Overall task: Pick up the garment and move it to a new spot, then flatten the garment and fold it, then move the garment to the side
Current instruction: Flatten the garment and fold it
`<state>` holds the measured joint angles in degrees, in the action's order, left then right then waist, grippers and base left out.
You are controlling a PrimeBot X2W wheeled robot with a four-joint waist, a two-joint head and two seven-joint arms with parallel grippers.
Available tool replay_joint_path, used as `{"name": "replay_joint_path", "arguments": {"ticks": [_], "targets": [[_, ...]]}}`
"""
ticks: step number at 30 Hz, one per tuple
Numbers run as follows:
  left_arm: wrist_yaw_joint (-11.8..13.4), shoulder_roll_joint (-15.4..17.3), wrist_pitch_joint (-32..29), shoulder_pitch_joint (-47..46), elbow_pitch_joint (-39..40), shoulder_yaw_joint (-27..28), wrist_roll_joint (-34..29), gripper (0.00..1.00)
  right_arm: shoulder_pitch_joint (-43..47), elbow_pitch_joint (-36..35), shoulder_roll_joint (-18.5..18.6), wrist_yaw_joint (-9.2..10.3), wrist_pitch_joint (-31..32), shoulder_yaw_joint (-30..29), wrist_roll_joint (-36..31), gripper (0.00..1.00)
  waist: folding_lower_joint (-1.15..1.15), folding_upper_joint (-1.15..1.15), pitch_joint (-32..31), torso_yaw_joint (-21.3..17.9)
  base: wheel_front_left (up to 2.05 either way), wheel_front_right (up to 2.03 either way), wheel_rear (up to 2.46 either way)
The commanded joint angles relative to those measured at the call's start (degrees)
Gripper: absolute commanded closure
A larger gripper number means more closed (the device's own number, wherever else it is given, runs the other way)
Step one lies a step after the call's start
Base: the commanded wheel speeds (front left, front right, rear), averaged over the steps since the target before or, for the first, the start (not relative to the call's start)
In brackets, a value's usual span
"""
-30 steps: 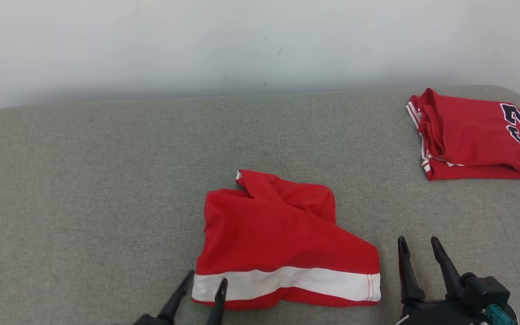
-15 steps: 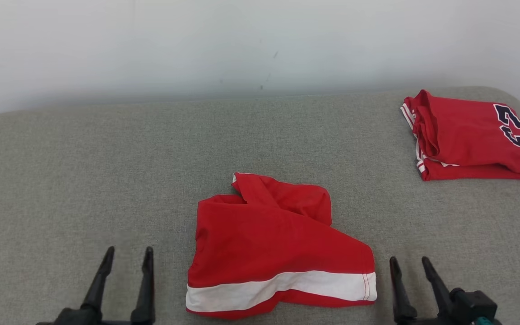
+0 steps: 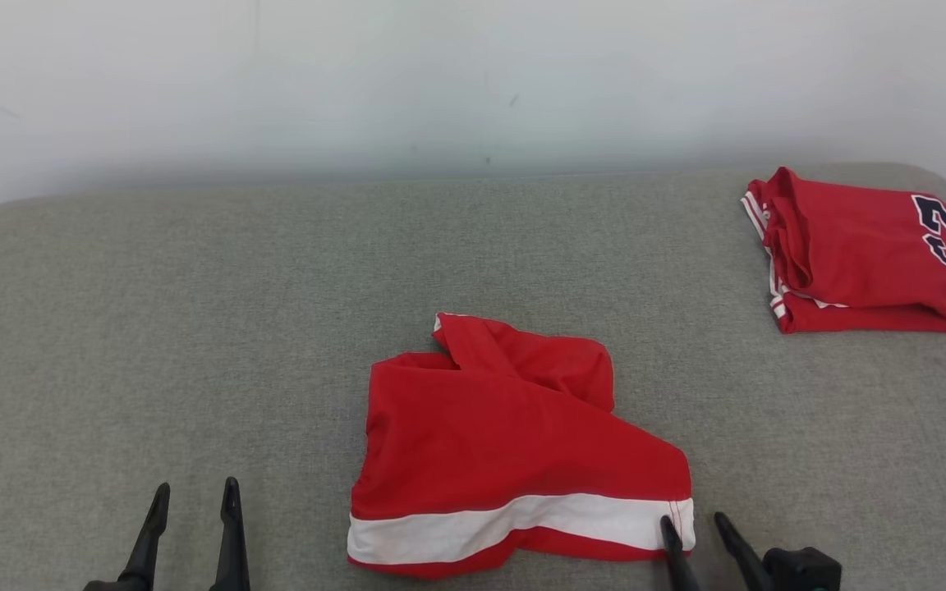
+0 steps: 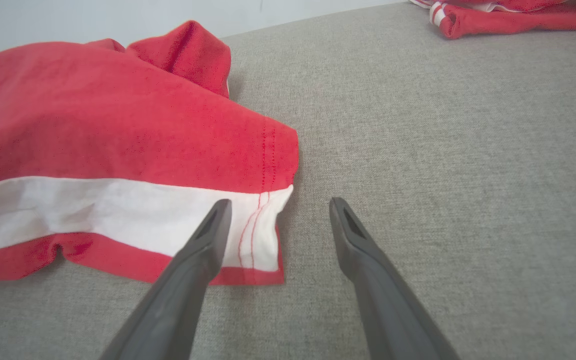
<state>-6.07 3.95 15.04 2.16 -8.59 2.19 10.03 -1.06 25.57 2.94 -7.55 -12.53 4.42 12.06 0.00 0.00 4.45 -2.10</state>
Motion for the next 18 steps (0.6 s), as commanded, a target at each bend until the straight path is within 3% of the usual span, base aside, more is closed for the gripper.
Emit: {"name": "replay_joint_path", "arguments": {"ticks": [1,3,4,5,6,7,8,13,18], "targets": [[-0.37,-0.41,0.09,0.32,-0.55,0.34,-0.61,0.00,-0.51,1.09,-0.12,0.16,0.63,0.65,0.53,0.00,0.00,0.00,-0.15,0.66,0.00,0.00,0.00],[-0.36,-0.66,0.09,0.28,-0.86,0.42,-0.83,0.00,-0.97,1.81,-0.09,0.16,1.16,1.08,0.77,0.00,0.00,0.00,-0.25,0.98,0.00,0.00,0.00],[-0.41,-0.75,0.09,0.23,-0.98,0.44,-0.96,0.00,-1.07,2.34,-0.09,0.16,1.56,1.39,0.86,0.26,0.00,0.00,-0.29,1.15,0.00,0.00,0.00],[-0.41,-0.75,0.09,0.23,-0.98,0.44,-0.96,0.00,-1.07,2.34,-0.09,0.16,1.56,1.39,0.86,0.26,0.00,0.00,-0.29,1.15,0.00,0.00,0.00],[-0.50,-0.81,0.09,0.19,-1.07,0.44,-0.98,0.00,-1.14,2.72,-0.04,0.16,1.84,1.68,1.12,0.61,0.00,0.00,-0.32,1.30,0.00,0.00,0.00],[-0.57,-0.85,0.09,0.12,-1.15,0.40,-1.02,0.00,-1.26,2.99,0.09,0.16,1.86,1.88,1.25,0.72,0.00,0.00,-0.34,1.45,0.00,0.00,0.00],[-0.65,-0.89,0.09,0.06,-1.25,0.38,-1.06,0.00,-1.42,3.15,0.36,0.16,1.53,2.08,1.25,1.00,0.00,0.00,-0.37,1.58,0.00,0.00,0.00],[-0.83,-1.07,0.09,-0.07,-1.50,0.42,-1.09,0.00,-2.87,3.45,1.93,0.16,0.42,1.18,1.28,1.00,0.00,0.00,-0.28,1.56,0.00,0.00,0.00],[-0.96,-1.09,0.09,-0.14,-2.04,-0.07,-0.48,0.00,-4.02,1.90,5.08,0.16,-0.64,-3.59,0.95,1.00,0.00,0.00,-0.04,1.01,0.00,0.00,0.00]]}}
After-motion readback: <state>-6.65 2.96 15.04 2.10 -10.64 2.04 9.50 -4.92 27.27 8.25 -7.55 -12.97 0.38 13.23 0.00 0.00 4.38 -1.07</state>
